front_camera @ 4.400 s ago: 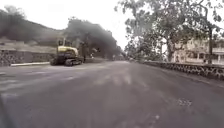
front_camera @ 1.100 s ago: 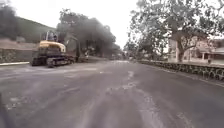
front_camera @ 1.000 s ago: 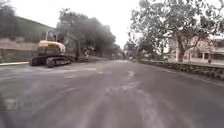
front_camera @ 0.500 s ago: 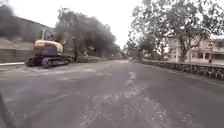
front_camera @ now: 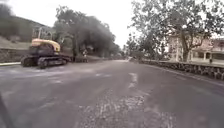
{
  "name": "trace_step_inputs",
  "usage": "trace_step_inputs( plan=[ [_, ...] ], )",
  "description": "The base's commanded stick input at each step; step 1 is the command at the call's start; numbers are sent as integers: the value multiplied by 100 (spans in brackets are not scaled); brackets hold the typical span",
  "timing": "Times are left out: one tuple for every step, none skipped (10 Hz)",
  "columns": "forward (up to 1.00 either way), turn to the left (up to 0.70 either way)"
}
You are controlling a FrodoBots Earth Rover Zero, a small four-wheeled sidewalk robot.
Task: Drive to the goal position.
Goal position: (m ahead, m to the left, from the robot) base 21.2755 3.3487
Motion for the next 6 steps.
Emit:
trace_step_inputs(
  plan=[
    [70, 0],
    [70, 0],
    [70, 0],
    [70, 0],
    [70, 0],
    [70, 0]
  ],
)
